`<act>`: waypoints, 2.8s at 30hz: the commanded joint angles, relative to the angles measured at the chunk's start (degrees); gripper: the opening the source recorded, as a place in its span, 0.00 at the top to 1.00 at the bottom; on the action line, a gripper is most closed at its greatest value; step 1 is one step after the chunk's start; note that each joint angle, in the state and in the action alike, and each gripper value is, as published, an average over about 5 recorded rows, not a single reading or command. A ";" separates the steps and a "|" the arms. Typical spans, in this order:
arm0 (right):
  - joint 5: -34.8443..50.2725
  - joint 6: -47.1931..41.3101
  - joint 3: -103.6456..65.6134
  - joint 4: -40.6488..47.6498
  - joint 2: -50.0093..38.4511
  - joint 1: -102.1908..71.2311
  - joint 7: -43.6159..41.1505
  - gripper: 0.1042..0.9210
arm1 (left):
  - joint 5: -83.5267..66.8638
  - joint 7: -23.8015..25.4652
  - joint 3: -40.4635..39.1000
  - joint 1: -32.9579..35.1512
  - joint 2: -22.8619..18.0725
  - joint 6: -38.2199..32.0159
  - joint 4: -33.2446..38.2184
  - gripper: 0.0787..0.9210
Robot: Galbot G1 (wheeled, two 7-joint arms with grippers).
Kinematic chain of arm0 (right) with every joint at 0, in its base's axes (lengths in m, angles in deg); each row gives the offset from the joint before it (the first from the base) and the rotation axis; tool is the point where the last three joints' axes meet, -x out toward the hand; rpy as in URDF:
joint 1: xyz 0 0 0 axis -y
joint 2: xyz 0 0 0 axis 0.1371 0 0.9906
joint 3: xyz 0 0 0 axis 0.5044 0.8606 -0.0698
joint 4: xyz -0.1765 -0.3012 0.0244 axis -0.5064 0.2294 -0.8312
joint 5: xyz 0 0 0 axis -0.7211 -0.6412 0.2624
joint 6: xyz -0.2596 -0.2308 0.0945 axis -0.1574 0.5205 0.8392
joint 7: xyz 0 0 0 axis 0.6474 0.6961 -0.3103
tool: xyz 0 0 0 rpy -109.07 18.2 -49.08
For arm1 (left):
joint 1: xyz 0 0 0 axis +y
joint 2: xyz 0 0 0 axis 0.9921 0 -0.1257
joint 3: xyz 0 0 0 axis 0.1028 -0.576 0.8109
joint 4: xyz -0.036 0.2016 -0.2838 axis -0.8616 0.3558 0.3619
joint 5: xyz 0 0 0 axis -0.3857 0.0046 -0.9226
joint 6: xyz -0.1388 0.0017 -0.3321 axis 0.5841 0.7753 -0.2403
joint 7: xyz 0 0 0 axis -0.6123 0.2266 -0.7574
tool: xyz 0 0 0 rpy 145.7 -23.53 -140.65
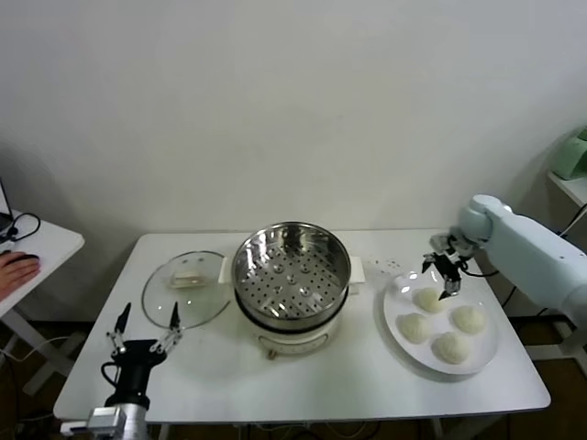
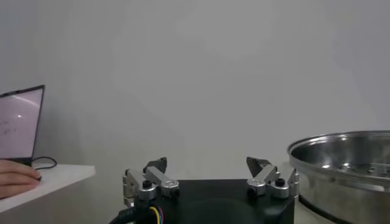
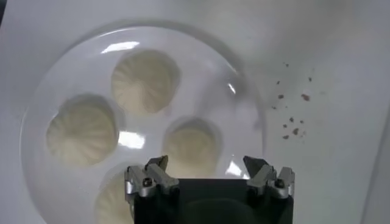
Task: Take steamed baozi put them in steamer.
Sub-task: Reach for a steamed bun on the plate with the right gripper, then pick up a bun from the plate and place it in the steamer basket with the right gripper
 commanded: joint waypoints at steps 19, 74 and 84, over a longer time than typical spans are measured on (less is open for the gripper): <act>-6.35 1.59 -6.20 4.58 3.47 -4.52 0.54 0.12 | -0.01 -0.22 -0.08 -0.67 0.38 1.07 0.11 0.12; -23.70 25.51 5.09 -26.01 24.25 19.01 1.55 0.28 | -0.61 -0.23 0.48 1.85 1.44 2.03 3.12 0.12; -23.33 25.71 6.66 -20.24 28.16 14.63 1.71 0.28 | -0.75 -0.31 1.14 2.69 1.30 1.92 3.45 0.12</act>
